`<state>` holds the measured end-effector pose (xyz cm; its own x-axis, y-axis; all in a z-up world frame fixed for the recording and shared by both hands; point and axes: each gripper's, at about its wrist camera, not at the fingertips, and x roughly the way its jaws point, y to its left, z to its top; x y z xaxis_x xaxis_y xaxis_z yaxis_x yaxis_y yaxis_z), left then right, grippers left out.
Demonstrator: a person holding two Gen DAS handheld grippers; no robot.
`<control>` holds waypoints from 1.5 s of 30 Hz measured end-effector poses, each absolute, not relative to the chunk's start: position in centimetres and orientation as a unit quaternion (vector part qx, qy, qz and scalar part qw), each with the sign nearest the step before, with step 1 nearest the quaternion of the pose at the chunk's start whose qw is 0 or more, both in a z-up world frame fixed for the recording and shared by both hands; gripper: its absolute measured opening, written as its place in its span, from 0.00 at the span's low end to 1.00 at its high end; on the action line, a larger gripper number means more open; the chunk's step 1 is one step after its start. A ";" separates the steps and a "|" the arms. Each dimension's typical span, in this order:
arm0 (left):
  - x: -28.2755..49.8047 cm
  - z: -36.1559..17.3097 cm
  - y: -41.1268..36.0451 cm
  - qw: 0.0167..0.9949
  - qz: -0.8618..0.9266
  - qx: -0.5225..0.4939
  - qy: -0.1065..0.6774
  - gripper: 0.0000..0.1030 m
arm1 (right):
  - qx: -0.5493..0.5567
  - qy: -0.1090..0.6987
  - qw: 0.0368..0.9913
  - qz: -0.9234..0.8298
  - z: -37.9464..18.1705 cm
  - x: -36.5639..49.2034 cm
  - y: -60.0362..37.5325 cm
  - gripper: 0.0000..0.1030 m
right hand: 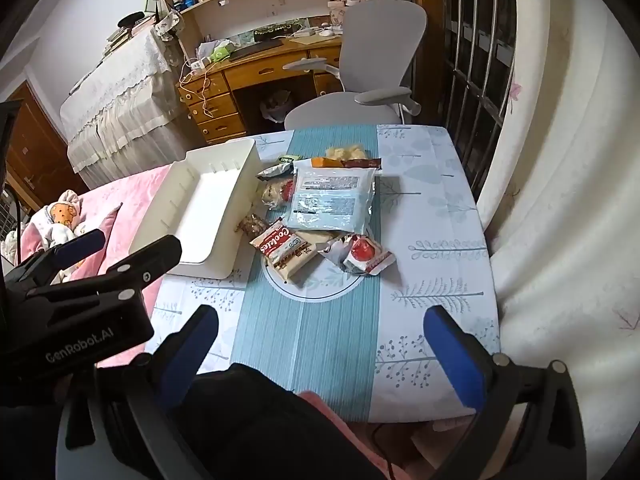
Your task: Organize snacks
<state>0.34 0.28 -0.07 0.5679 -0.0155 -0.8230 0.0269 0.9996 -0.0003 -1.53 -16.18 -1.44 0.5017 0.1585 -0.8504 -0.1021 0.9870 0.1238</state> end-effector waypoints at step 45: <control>1.6 -0.2 4.2 0.889 -0.085 -0.025 0.449 0.96 | 0.039 0.471 0.881 0.022 0.0 -1.7 -13.6 1.00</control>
<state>1.64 4.17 -0.16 0.5832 -0.1733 -0.7936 0.1284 0.9844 -0.1206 -1.72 -13.64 0.02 0.5545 0.0749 -0.8288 -0.0022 0.9961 0.0886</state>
